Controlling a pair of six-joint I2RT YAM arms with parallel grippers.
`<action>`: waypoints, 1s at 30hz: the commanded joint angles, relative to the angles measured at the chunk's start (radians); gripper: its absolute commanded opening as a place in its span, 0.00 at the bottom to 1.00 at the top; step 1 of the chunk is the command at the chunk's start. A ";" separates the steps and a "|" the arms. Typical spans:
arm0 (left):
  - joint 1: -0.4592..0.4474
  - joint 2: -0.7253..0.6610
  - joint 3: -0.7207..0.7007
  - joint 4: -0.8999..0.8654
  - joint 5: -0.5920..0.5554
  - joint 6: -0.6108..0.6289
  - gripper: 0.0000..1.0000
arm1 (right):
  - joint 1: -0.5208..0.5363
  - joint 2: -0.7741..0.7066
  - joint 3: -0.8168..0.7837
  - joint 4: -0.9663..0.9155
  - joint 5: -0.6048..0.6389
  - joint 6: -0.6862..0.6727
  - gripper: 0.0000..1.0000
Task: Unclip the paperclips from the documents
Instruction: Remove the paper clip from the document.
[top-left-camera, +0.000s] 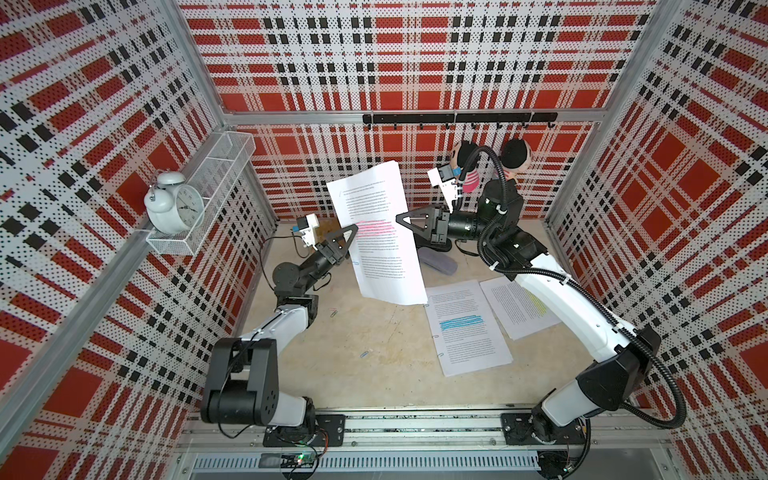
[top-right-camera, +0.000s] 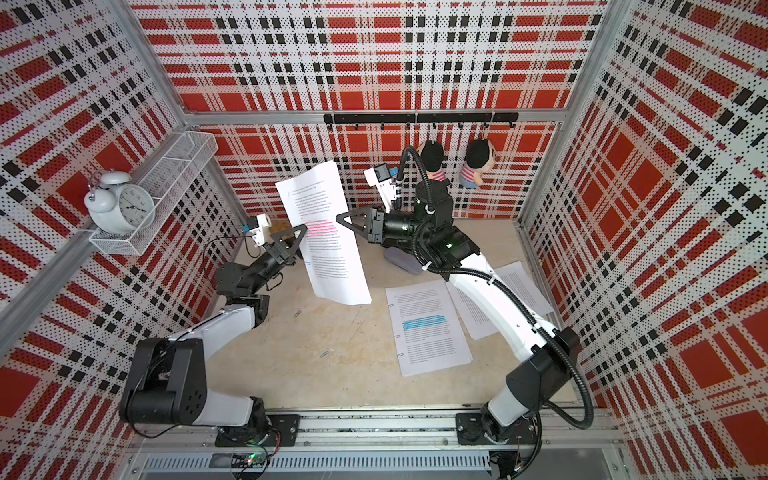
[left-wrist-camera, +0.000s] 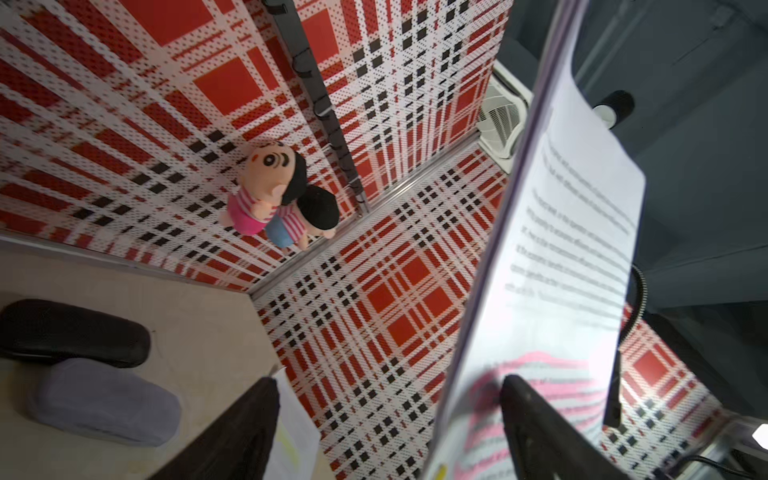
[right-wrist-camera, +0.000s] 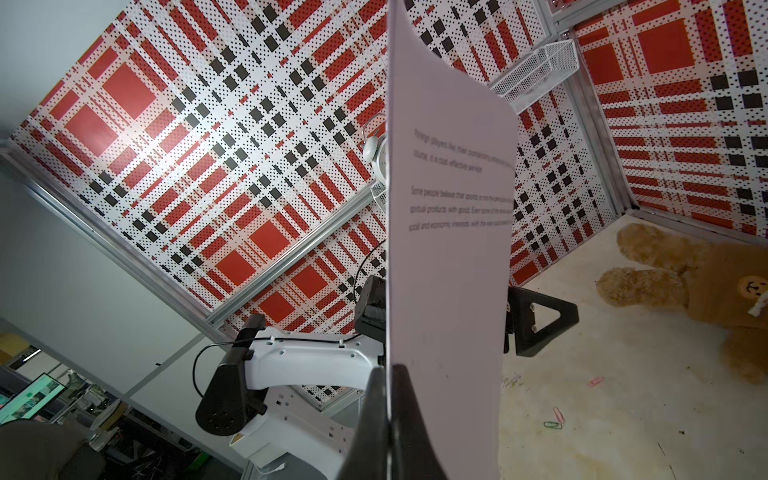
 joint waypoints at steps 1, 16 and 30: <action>-0.020 0.054 -0.002 0.380 0.026 -0.224 0.83 | 0.007 0.018 0.020 -0.015 -0.023 0.032 0.00; 0.005 -0.022 -0.023 0.210 0.079 -0.111 0.37 | -0.135 -0.005 -0.005 -0.096 -0.082 -0.012 0.00; 0.042 -0.064 -0.031 0.095 0.100 -0.044 0.28 | -0.159 -0.014 -0.020 -0.115 -0.080 -0.042 0.00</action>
